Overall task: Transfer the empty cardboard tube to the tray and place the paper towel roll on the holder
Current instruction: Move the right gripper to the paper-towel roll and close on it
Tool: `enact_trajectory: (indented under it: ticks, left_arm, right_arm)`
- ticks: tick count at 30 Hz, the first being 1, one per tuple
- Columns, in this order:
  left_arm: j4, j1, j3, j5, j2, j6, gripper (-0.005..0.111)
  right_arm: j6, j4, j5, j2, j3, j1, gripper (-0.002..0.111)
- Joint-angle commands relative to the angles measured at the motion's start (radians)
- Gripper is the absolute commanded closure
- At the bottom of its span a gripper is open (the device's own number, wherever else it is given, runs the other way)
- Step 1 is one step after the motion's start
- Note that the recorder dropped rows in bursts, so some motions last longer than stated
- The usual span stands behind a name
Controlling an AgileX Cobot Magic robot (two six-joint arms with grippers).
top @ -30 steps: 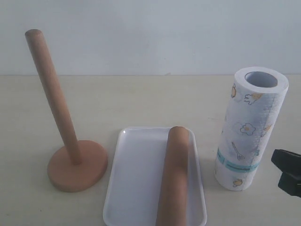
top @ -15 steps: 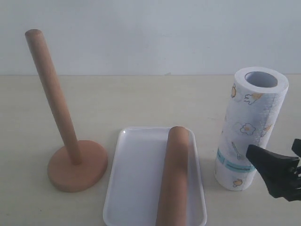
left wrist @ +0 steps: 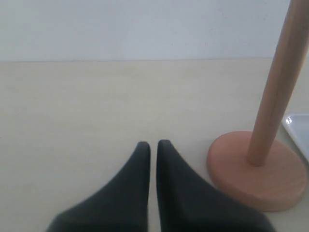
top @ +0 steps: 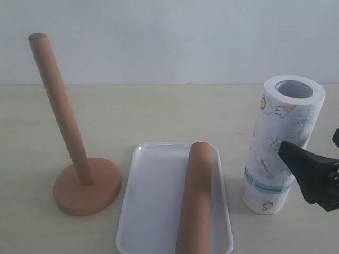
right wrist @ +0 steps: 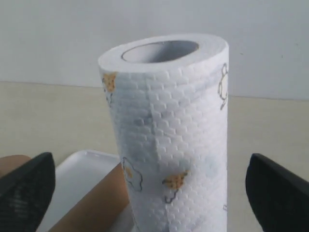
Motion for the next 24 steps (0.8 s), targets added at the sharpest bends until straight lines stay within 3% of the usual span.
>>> enact_trajectory:
  ticks: [1, 11, 24]
  left_arm:
    - [-0.011, 0.003, 0.003, 0.001, -0.002, 0.005, 0.103]
    - [-0.011, 0.003, 0.003, 0.001, -0.002, 0.005, 0.103]
    - [-0.011, 0.003, 0.003, 0.001, -0.002, 0.005, 0.103]
  right_arm:
    - [-0.006, 0.004, -0.007, 0.001, -0.033, 0.0, 0.003]
    - [-0.003, 0.006, -0.01, 0.018, -0.037, 0.0, 0.003]
    - [-0.007, -0.029, -0.137, 0.33, -0.12, 0.0, 0.003]
